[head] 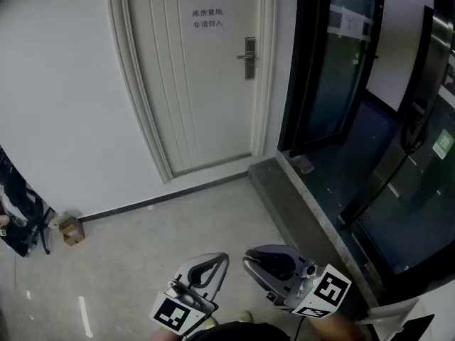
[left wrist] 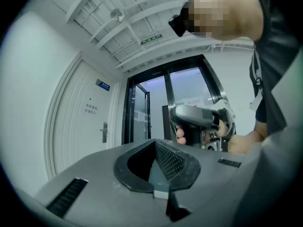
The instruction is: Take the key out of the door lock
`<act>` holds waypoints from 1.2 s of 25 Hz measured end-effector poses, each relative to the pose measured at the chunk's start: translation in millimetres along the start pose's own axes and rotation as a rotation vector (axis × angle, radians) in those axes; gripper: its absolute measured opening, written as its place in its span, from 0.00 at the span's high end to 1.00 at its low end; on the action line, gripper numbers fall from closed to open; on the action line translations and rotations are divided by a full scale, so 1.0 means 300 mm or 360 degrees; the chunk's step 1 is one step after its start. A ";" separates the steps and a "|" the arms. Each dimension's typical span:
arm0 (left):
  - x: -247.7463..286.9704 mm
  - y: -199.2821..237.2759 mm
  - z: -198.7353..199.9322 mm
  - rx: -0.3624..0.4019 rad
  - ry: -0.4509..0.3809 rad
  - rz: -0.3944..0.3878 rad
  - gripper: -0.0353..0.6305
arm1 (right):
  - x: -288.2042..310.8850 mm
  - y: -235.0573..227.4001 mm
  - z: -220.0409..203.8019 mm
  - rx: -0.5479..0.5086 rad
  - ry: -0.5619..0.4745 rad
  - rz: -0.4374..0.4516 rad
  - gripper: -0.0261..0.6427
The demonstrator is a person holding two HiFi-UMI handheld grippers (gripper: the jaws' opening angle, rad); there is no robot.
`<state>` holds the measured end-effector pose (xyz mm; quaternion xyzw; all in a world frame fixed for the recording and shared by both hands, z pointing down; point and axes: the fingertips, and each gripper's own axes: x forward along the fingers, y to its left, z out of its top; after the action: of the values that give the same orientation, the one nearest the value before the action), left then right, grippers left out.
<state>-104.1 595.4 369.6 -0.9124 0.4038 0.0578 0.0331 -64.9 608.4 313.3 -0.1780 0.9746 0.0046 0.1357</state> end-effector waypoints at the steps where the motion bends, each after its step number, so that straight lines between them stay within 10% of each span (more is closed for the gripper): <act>1: 0.005 -0.011 0.004 0.0002 0.0005 -0.0016 0.94 | -0.006 -0.014 -0.009 -0.0079 0.0024 -0.0063 0.90; 19: 0.310 -0.051 -0.096 0.0038 0.0084 0.0047 0.94 | -0.221 -0.395 -0.164 -0.0109 0.0214 -0.0595 0.91; 30: 0.632 0.148 -0.247 -0.0061 0.0103 0.0059 0.94 | -0.188 -0.778 -0.245 0.0072 0.0169 -0.0649 0.91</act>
<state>-4.6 418.7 417.3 -0.9067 0.4202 0.0366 0.0014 47.7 405.2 408.1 -0.3684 0.9241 -0.0541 0.0863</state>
